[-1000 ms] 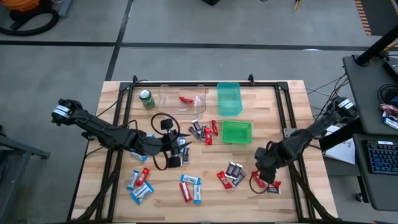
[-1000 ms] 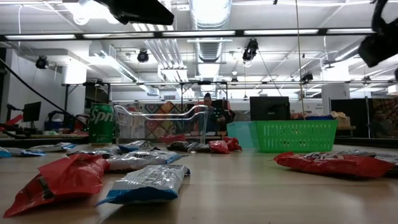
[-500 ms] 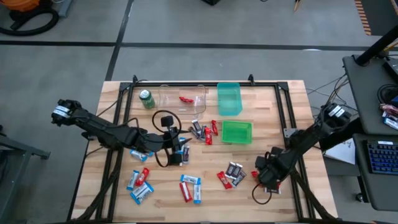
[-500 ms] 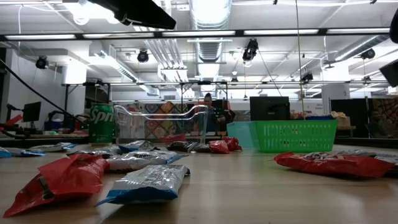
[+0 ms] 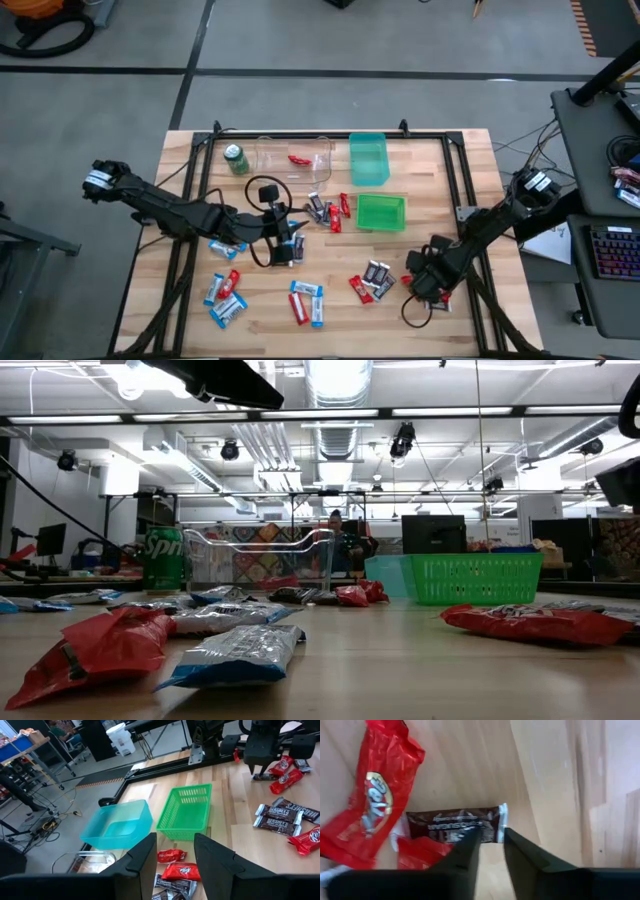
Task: Sort candy
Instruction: Put the brown chocolate bar into the green bin
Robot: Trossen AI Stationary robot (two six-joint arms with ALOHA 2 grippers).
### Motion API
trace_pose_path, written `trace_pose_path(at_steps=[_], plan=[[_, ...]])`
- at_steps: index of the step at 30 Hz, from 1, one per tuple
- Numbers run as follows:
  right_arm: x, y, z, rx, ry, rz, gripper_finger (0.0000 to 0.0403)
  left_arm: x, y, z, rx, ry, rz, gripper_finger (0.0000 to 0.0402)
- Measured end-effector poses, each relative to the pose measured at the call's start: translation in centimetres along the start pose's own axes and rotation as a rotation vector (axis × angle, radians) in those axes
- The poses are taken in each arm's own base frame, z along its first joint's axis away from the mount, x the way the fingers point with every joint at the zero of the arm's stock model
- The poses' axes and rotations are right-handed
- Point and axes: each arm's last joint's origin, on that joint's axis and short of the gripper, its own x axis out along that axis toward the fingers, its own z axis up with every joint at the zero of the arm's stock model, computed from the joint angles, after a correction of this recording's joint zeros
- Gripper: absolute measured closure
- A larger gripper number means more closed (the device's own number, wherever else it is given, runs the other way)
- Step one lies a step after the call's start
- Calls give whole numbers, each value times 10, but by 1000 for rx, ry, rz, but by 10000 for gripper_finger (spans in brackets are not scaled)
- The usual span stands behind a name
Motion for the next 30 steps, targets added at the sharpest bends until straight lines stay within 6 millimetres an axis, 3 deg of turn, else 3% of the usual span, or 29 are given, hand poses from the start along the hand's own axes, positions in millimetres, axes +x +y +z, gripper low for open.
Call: trace_pose_path(at_steps=[2, 4, 9, 17, 21, 23, 27, 30], plan=[[0, 1, 1, 0, -30, 7, 373, 0, 0, 0, 0, 0, 0, 288], [-2, 1, 2, 7, -51, 7, 386, 0, 0, 0, 1, 2, 0, 288], [-11, -6, 1, 58, -135, 10, 394, 0, 0, 0, 1, 1, 0, 288], [-46, -22, -2, 119, -403, 74, 394, 0, 0, 0, -51, -1, -1, 288], [-57, -28, -6, 68, -406, 136, 394, 0, 0, 0, -59, -1, -1, 288], [-59, -32, -7, 190, -366, 174, 394, 0, 0, 0, -63, -3, -1, 288], [-59, -45, -1, 754, -236, 228, 391, 0, 0, 2, -102, -18, -1, 288], [-57, -40, 1, 786, -171, 271, 373, 1, 0, 1, -106, -16, 0, 288]])
